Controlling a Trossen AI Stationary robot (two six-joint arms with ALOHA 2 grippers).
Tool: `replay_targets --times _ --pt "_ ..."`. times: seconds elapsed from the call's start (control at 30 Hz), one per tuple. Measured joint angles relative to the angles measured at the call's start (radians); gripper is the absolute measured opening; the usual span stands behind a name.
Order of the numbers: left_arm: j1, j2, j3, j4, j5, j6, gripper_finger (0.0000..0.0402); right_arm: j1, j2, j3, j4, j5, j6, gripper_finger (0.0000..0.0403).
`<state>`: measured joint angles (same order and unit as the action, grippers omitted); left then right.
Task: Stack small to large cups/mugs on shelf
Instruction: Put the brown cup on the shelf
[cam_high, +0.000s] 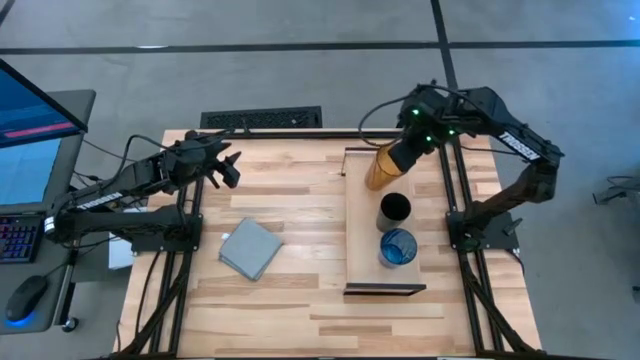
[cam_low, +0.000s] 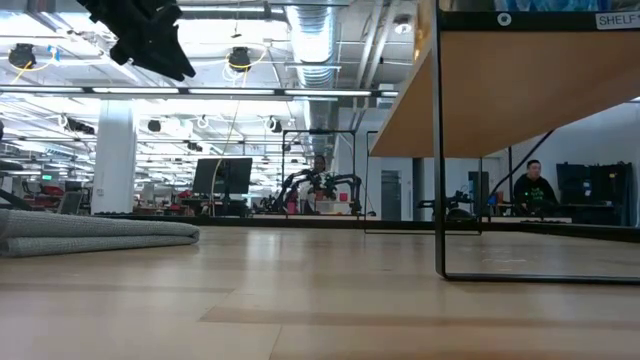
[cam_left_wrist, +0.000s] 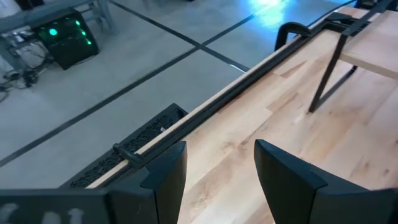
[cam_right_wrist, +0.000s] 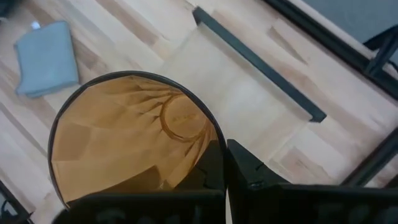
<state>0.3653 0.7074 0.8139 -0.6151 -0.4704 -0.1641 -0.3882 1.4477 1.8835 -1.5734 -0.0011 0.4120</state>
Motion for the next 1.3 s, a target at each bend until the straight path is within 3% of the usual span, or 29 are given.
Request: replay_targets --times 0.57,0.77,1.07,1.3 --pt "0.000 0.000 0.000 0.002 -0.013 -0.004 0.0181 -0.042 -0.018 -0.111 0.006 -0.006 -0.024 0.0010" --pt "0.000 0.000 0.000 0.002 -0.013 -0.005 0.0181 -0.047 -0.017 -0.112 0.003 -0.017 -0.037 0.0037" --pt "0.000 0.000 0.000 0.001 -0.013 -0.005 0.0181 -0.047 -0.016 -0.112 0.002 -0.052 -0.038 0.0032" --pt "0.000 0.000 0.000 0.001 -0.013 -0.005 0.0181 -0.047 -0.015 -0.112 0.002 -0.048 -0.047 0.0060"
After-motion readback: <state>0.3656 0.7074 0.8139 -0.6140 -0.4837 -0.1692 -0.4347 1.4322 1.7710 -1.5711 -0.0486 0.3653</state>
